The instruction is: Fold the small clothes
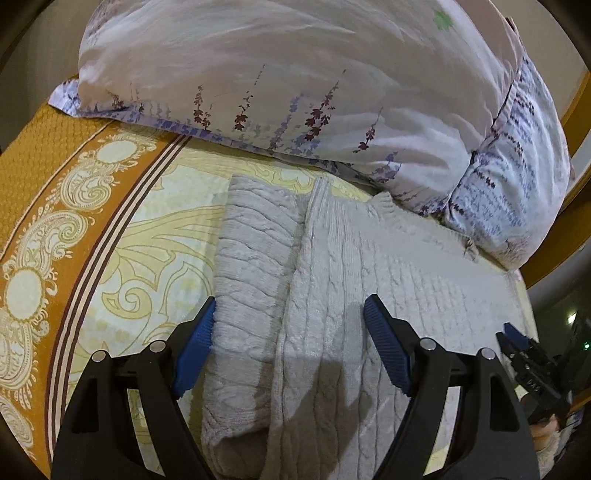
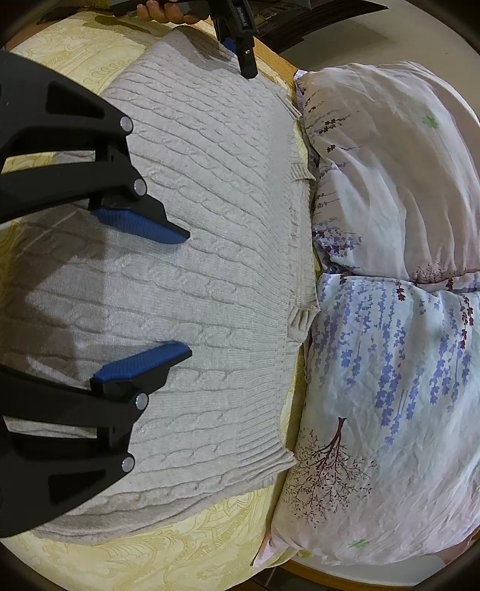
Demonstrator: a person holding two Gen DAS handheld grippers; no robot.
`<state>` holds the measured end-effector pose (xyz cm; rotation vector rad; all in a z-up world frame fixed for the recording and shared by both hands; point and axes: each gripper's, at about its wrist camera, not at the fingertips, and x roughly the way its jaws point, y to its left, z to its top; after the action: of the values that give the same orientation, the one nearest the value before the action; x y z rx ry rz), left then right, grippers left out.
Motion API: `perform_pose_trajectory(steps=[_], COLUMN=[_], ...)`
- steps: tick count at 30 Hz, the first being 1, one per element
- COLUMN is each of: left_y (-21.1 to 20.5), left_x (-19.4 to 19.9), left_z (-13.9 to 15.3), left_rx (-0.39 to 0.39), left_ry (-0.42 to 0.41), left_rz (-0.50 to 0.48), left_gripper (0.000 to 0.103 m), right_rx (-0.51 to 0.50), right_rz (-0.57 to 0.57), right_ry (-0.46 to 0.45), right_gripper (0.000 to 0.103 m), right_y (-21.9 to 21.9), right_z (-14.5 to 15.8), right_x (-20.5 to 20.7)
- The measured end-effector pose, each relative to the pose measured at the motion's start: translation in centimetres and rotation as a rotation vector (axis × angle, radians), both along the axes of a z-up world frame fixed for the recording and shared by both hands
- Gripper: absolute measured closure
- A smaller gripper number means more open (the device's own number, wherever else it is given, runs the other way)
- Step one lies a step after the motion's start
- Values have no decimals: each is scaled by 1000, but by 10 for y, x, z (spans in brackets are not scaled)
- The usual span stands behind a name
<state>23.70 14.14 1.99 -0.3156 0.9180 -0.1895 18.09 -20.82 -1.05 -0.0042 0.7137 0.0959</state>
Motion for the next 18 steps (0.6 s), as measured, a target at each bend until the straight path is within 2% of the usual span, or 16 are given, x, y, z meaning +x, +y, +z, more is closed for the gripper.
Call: perform_pose_trajectory(steps=[10, 12, 14, 16, 18], left_y=[-3, -5, -6, -7, -9], left_x=[0, 0, 0, 1, 1], left_z=[-1, -1, -1, -2, -2], left_rx=[11, 21, 3, -55, -77], left_ry=[1, -2, -2, 17, 24], left_rz=[2, 8, 3, 7, 18], left_gripper=[25, 27, 45, 54, 60], right_rx=[10, 11, 14, 17, 20], right_rz=[1, 2, 1, 0, 1], right_ry=[-3, -3, -3, -4, -5], right_gripper=[45, 45, 45, 45, 45], right_y=[-1, -1, -1, -2, -2], right_z=[-1, -1, -1, -1, -1], right_x=[0, 0, 1, 1, 1])
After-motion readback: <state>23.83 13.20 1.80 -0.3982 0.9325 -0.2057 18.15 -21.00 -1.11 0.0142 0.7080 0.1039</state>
